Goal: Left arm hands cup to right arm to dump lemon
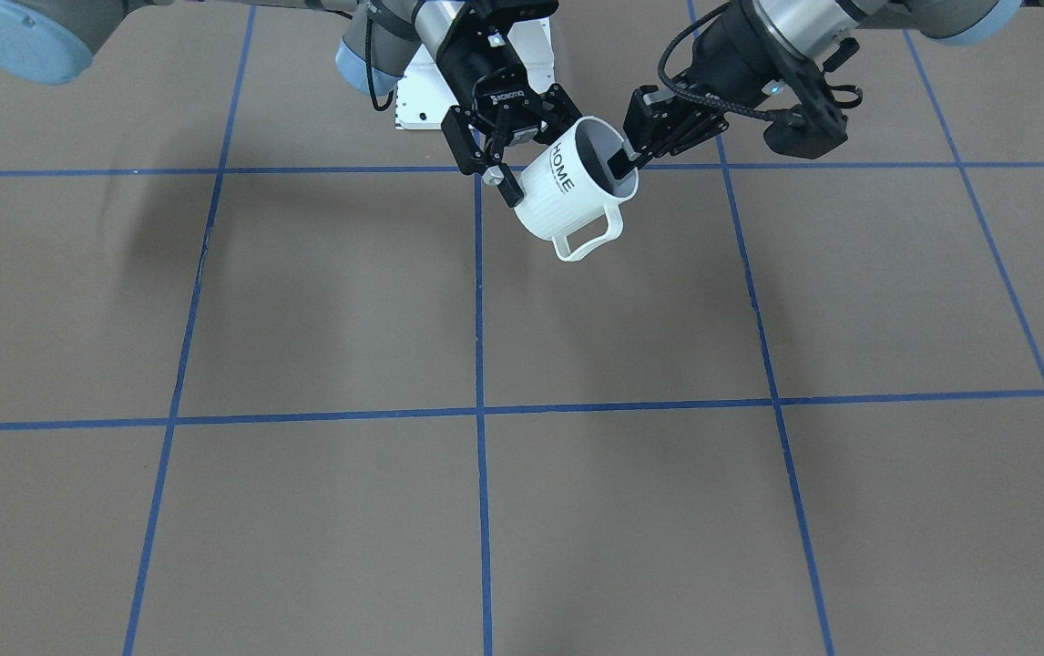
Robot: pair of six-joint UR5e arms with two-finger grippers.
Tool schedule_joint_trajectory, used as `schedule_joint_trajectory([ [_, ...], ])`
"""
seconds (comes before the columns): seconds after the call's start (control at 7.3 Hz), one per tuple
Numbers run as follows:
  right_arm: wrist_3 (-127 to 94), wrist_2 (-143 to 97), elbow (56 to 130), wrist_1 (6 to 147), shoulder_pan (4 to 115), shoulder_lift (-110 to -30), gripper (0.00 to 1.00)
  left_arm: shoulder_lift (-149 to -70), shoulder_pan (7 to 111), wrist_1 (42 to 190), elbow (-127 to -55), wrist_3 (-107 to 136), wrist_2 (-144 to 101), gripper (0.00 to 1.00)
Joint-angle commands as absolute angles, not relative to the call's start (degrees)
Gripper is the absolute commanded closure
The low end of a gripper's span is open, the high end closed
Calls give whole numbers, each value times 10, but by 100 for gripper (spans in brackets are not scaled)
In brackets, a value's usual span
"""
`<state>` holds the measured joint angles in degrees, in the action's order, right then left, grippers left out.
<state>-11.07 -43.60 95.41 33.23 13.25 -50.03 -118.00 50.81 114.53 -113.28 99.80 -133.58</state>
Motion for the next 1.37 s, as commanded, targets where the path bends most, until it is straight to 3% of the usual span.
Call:
schedule_joint_trajectory([
  [0.0,-110,-432,964,331,126,-511,0,-1181,508,1145,-1126,998,-1334,100],
  [0.69,-61,-381,1000,332,77,-524,0,-1181,524,1144,-1109,998,-1332,100],
  [1.23,-85,-387,1001,354,135,-528,0,-1175,569,1145,-1056,977,-1332,100],
])
